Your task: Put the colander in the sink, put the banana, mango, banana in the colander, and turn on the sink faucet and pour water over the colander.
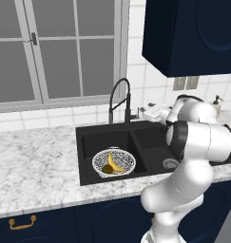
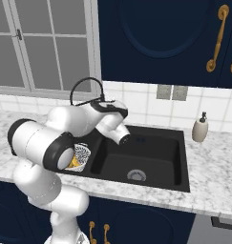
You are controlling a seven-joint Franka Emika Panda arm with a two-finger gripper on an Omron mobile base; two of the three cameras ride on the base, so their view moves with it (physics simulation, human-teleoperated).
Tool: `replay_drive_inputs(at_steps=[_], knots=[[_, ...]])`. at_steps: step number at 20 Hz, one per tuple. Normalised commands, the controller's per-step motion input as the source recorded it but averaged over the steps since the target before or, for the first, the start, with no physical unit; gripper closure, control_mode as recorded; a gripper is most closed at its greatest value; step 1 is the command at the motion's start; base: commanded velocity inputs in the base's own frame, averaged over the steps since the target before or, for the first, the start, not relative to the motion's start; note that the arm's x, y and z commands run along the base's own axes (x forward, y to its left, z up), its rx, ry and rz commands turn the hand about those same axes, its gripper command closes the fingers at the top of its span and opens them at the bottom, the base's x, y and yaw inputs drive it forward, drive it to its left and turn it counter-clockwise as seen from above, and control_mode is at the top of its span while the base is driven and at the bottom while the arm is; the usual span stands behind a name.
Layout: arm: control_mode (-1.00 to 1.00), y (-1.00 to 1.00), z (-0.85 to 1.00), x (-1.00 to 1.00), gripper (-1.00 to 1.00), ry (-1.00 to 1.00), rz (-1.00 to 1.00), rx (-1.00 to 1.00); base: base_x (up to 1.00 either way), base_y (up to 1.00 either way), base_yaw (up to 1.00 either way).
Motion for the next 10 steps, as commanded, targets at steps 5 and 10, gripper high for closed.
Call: replay_drive_inputs(at_steps=[5, 10], knots=[[-1.0, -0.66, -0.11, 0.13, -1.0, 0.04, -0.27, 0.0, 0.0, 0.0, 0.0], [-1.0, -0.56, -0.23, 0.08, -1.0, 0.04, -0.1, 0.07, 0.0, 0.0, 0.0]])
